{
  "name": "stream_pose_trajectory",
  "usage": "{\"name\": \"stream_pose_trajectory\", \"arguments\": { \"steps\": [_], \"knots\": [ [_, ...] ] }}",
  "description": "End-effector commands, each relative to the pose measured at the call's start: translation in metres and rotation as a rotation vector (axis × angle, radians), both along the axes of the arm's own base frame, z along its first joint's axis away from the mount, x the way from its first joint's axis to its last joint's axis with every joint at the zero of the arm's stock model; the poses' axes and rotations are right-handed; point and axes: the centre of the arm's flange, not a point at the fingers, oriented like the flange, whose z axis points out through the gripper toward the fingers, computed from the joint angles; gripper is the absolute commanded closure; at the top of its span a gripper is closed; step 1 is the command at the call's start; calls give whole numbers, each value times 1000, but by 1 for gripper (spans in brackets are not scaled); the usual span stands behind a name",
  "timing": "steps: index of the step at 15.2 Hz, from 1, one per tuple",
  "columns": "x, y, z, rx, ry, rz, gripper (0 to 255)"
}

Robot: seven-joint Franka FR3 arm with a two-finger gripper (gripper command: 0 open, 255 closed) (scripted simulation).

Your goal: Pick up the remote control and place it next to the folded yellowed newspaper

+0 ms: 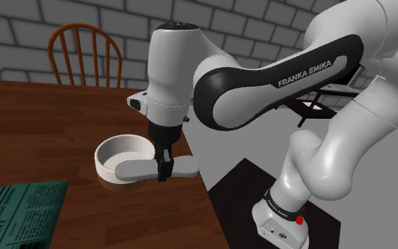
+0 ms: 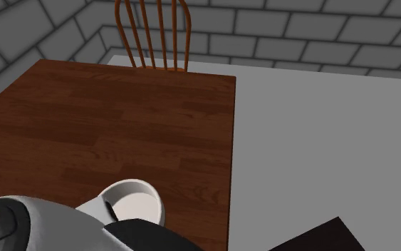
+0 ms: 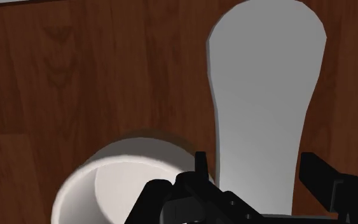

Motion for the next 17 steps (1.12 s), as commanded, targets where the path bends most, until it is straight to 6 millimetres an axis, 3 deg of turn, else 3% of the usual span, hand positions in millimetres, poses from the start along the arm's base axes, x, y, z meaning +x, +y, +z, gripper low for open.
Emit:
{"name": "stream_pose_trajectory", "arguments": {
  "steps": [1, 17],
  "knots": [
    [-21, 19, -1, 0, 0, -2, 255],
    [-189, 146, 0, 0, 0, -2, 255]
  ]
}}
